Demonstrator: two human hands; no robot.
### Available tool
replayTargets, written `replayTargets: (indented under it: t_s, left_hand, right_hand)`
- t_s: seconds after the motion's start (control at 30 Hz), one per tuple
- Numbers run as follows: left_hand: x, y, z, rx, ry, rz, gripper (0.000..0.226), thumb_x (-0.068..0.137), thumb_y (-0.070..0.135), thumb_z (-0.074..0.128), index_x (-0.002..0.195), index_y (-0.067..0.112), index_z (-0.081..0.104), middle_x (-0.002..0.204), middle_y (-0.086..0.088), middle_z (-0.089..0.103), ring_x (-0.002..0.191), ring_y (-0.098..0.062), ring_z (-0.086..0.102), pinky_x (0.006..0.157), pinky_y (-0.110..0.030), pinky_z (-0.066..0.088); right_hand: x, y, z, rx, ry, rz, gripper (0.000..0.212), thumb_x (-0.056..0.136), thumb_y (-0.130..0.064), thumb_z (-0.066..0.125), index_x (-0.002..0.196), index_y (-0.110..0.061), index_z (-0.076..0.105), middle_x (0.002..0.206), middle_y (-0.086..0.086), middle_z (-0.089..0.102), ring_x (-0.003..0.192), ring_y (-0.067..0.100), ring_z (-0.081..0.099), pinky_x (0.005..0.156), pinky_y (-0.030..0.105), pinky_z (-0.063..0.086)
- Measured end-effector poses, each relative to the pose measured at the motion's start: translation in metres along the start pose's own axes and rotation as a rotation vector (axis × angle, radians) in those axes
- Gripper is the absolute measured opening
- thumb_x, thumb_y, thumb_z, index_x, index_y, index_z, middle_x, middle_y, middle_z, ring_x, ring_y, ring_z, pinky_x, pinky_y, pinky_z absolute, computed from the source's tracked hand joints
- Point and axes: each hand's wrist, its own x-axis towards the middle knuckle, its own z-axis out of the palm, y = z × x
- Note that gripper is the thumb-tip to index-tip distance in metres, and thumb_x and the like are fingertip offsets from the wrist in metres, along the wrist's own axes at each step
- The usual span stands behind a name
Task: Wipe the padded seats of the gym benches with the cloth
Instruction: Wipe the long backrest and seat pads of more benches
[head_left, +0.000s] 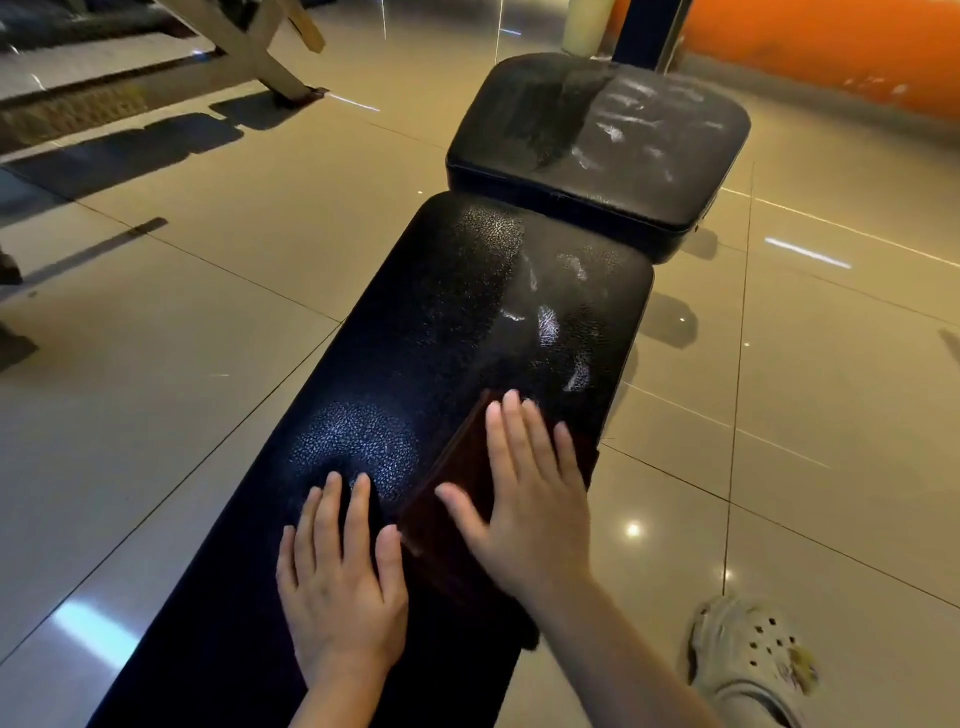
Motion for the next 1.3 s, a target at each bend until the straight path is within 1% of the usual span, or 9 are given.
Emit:
replayTargets:
  t_s: [0.13, 0.27, 0.4, 0.5, 0.63, 0.83, 0.97, 1.13, 1.3]
  left_hand:
    - [-0.001, -0.002, 0.001, 0.014, -0.013, -0.003, 0.063, 0.102, 0.051, 0.010, 0.144, 0.017, 0.042, 0.150, -0.010, 0.041, 0.140, -0.025, 0.030, 0.114, -0.041, 0.013]
    - [-0.001, -0.002, 0.002, 0.032, -0.020, -0.017, 0.062, 0.102, 0.052, 0.009, 0.144, 0.018, 0.040, 0.151, -0.010, 0.040, 0.140, -0.025, 0.028, 0.114, -0.041, 0.012]
    - [-0.001, 0.000, 0.000, 0.030, -0.035, -0.019, 0.062, 0.101, 0.053, 0.008, 0.145, 0.019, 0.037, 0.150, -0.010, 0.040, 0.140, -0.025, 0.028, 0.113, -0.043, 0.014]
    - [-0.001, 0.000, -0.002, 0.013, -0.036, -0.013, 0.061, 0.102, 0.052, 0.007, 0.146, 0.020, 0.034, 0.150, -0.011, 0.040, 0.140, -0.026, 0.028, 0.113, -0.044, 0.015]
    - [-0.002, -0.001, -0.003, -0.002, -0.022, -0.002, 0.062, 0.102, 0.051, 0.007, 0.145, 0.017, 0.038, 0.149, -0.012, 0.042, 0.139, -0.027, 0.031, 0.112, -0.049, 0.021]
    - [-0.001, 0.000, -0.001, -0.015, 0.007, -0.021, 0.055, 0.097, 0.043, 0.026, 0.141, 0.018, 0.046, 0.149, -0.010, 0.043, 0.139, -0.025, 0.031, 0.113, -0.044, 0.015]
    - [-0.001, 0.000, 0.000, -0.005, 0.003, -0.020, 0.054, 0.100, 0.046, 0.021, 0.141, 0.019, 0.044, 0.150, -0.010, 0.041, 0.140, -0.024, 0.028, 0.114, -0.043, 0.013]
    - [-0.001, 0.001, -0.003, 0.009, -0.032, -0.020, 0.064, 0.101, 0.053, 0.008, 0.141, 0.019, 0.043, 0.149, -0.011, 0.041, 0.140, -0.025, 0.028, 0.112, -0.045, 0.015]
    - [-0.001, 0.001, -0.005, 0.000, -0.027, -0.012, 0.066, 0.102, 0.052, 0.008, 0.140, 0.016, 0.049, 0.147, -0.013, 0.045, 0.138, -0.029, 0.035, 0.111, -0.047, 0.020]
  right_hand:
    - [0.071, 0.036, -0.016, -0.053, -0.036, 0.121, 0.083, 0.093, -0.069, 0.013, 0.157, -0.015, 0.012, 0.164, 0.004, 0.008, 0.151, 0.019, 0.004, 0.121, 0.039, -0.006]
    - [0.099, 0.037, -0.022, -0.054, -0.088, 0.241, 0.076, 0.098, -0.062, 0.012, 0.157, -0.016, 0.000, 0.165, 0.003, -0.004, 0.151, 0.019, -0.007, 0.122, 0.042, -0.008]
    - [0.050, 0.001, -0.012, -0.022, -0.051, 0.187, 0.075, 0.098, -0.059, 0.012, 0.156, -0.013, 0.012, 0.164, 0.008, 0.009, 0.151, 0.024, 0.004, 0.122, 0.044, -0.003]
    - [-0.008, -0.025, 0.000, 0.007, -0.042, 0.093, 0.071, 0.097, -0.056, 0.026, 0.152, -0.011, 0.031, 0.159, 0.009, 0.027, 0.149, 0.025, 0.021, 0.118, 0.046, 0.012]
    - [-0.055, -0.039, 0.007, 0.003, -0.070, 0.024, 0.068, 0.093, -0.050, 0.036, 0.148, -0.009, 0.039, 0.156, 0.010, 0.034, 0.145, 0.025, 0.031, 0.115, 0.045, 0.019]
    - [-0.015, -0.011, 0.003, -0.017, -0.007, -0.004, 0.065, 0.097, -0.048, 0.030, 0.149, -0.010, 0.039, 0.156, 0.008, 0.034, 0.145, 0.024, 0.030, 0.117, 0.043, 0.016]
    - [0.045, 0.013, -0.006, -0.072, -0.077, 0.094, 0.068, 0.099, -0.050, 0.010, 0.156, -0.013, 0.013, 0.164, 0.005, 0.010, 0.151, 0.021, 0.006, 0.120, 0.038, -0.006]
    - [0.006, -0.013, 0.000, -0.049, -0.013, 0.083, 0.060, 0.100, -0.045, 0.024, 0.150, -0.014, 0.034, 0.157, 0.006, 0.032, 0.147, 0.023, 0.024, 0.119, 0.043, 0.008]
    - [-0.076, -0.038, 0.005, -0.012, -0.080, -0.034, 0.062, 0.093, -0.042, 0.037, 0.146, -0.012, 0.039, 0.154, 0.007, 0.038, 0.145, 0.019, 0.026, 0.116, 0.043, 0.017]
